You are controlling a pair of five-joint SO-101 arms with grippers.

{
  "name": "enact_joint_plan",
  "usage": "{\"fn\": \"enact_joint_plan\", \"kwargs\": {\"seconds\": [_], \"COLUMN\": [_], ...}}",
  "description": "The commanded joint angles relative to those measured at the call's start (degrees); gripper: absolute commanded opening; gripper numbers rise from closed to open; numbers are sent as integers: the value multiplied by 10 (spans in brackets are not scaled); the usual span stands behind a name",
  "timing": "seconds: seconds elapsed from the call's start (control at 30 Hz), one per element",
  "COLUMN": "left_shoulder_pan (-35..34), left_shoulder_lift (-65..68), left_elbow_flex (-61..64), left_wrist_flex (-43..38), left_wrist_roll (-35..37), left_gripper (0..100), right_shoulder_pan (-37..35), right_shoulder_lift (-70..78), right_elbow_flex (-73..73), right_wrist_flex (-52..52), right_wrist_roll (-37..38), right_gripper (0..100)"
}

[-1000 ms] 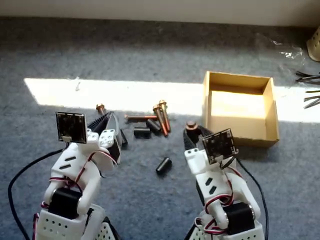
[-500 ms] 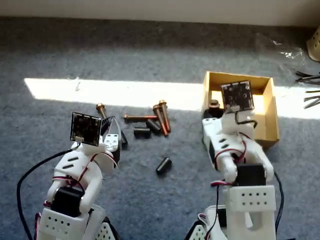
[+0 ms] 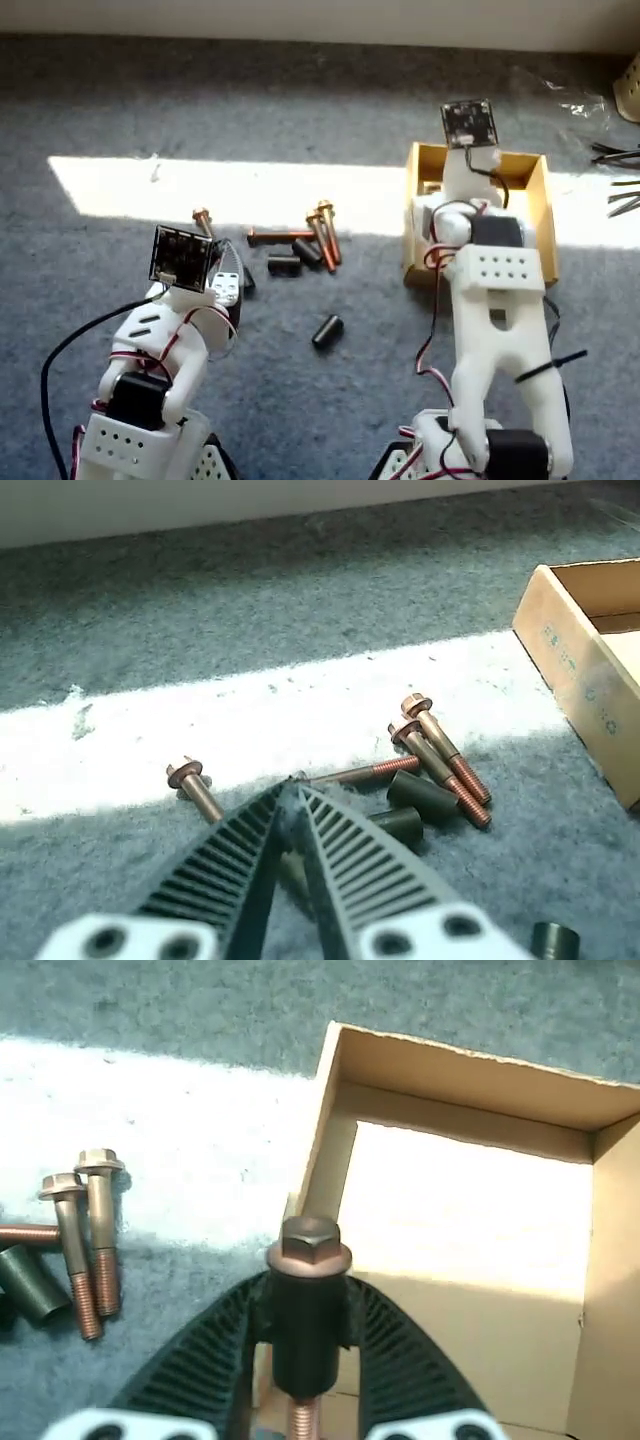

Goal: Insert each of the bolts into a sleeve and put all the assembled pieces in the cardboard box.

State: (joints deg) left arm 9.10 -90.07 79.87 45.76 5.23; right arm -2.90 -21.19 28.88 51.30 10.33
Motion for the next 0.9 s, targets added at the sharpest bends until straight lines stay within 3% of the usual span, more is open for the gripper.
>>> {"fn": "enact_joint_plan", "kwargs": {"seconds": [0.0, 0.33, 0.87], "left_shoulder_pan": [-4, -4, -3], "left_shoulder_lift": [-3, -3, -3], "left_elbow_flex": [-5, -4, -4], "left_wrist_flex": [1, 1, 1], "left_wrist_roll": [-3, -3, -3], "left_gripper": [6, 6, 6], "right_shoulder_pan": [23, 36, 25], "right_shoulder_lift": [65, 233, 300], "right_elbow_flex": [-81, -184, -189], "right_wrist_flex": [-3, 0, -3], "right_wrist_roll": [4, 6, 6], "right_gripper": [7, 7, 79]}}
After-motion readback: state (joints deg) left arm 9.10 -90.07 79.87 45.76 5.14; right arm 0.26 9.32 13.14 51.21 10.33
